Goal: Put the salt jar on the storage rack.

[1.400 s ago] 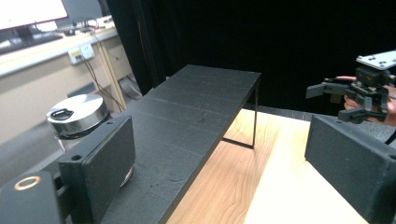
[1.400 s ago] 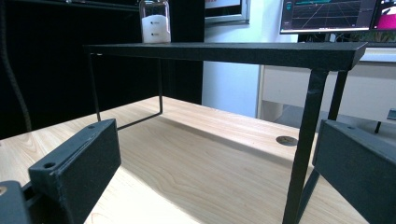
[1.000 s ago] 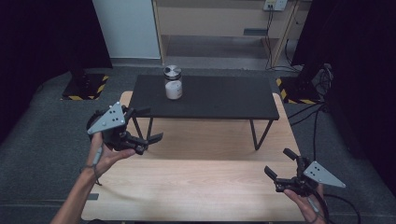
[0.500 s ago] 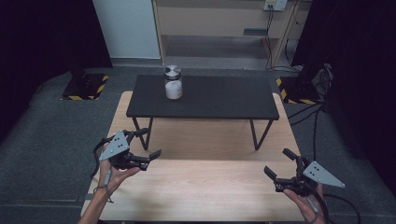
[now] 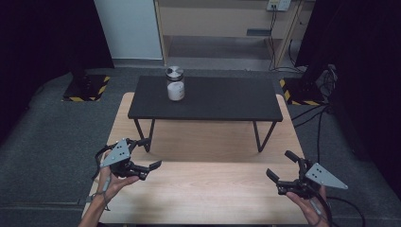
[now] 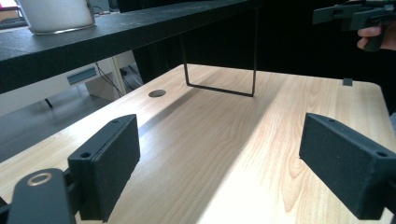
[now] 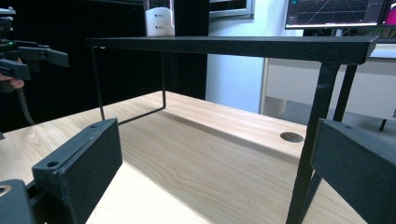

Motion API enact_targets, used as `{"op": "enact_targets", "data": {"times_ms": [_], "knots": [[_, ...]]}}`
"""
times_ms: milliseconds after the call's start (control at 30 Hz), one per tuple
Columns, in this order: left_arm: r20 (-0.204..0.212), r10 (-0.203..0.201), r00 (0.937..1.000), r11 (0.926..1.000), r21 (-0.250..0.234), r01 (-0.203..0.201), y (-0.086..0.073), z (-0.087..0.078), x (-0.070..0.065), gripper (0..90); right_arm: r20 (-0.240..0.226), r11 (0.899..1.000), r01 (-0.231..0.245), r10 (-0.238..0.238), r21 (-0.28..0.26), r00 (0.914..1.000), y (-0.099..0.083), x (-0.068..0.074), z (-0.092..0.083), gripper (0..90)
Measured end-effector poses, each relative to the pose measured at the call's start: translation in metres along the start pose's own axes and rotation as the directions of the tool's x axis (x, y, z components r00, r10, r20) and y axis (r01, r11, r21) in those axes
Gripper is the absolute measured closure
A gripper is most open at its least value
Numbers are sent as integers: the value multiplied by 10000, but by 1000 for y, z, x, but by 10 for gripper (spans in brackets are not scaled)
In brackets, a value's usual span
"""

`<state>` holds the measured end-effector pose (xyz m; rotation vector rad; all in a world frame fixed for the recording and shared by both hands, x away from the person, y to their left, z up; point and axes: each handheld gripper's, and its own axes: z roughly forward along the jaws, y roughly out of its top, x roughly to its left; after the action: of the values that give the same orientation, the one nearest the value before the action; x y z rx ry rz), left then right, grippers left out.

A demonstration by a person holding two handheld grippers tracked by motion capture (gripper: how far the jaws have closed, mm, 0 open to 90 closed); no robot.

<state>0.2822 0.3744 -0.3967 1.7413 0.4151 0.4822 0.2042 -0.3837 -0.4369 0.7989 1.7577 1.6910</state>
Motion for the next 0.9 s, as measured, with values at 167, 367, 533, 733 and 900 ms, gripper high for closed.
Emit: {"op": "enact_targets", "data": {"times_ms": [167,367,533,733,900], "knots": [[-117,-231,9997,9996,-137,230,-2,-2,0,110,-97,10000,38,-38,61,9999,0,0,1,20],[-151,-563,9983,9980,-299,558,-6,-4,1,111,-92,10000,39,-38,90,10000,0,0,2,21],[-291,-676,9973,9970,-386,664,-8,-6,1,111,-106,9999,61,-60,90,9999,1,1,2,22],[-310,-728,9969,9966,-412,715,-8,-6,1,111,-133,9999,48,-46,103,9999,1,0,2,22],[-321,-715,9969,9969,-356,704,-8,-5,1,110,-138,9999,49,-47,106,9999,1,0,2,23]]}}
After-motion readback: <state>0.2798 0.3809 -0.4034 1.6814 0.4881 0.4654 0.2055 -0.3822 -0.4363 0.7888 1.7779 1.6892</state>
